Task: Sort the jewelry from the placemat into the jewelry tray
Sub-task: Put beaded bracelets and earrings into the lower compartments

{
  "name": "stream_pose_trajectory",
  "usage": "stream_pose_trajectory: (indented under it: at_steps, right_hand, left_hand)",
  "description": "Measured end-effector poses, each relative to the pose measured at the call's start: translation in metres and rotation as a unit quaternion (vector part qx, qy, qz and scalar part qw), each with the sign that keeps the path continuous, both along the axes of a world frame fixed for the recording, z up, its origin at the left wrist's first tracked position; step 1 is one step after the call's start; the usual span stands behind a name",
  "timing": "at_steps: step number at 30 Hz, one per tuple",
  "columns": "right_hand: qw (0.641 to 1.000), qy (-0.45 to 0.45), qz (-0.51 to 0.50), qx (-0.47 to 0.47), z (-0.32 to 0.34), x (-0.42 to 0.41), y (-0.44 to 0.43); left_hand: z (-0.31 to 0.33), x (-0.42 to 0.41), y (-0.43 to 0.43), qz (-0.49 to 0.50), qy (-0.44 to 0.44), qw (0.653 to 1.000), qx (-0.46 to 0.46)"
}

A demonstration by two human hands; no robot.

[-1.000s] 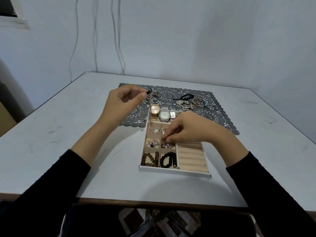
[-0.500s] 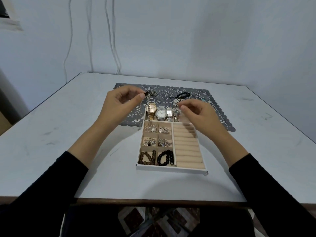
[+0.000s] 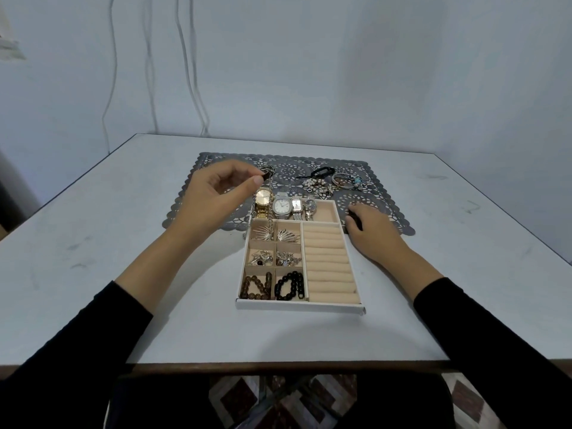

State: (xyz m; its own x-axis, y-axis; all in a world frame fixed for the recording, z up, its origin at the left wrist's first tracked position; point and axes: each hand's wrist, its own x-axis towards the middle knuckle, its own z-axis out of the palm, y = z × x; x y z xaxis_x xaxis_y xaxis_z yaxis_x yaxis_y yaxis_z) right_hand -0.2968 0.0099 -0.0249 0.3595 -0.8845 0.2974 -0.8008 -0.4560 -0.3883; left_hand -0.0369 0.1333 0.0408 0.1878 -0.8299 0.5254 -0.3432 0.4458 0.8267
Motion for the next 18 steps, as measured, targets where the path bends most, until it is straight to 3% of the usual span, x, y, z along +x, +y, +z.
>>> stream_pose_trajectory:
  at_steps: [18]
  right_hand:
    - [1.000, -0.005, 0.006, 0.000, -0.002, -0.002, -0.001]
  left_hand:
    - [0.037, -0.031, 0.017, -0.040, 0.019, 0.999, -0.023]
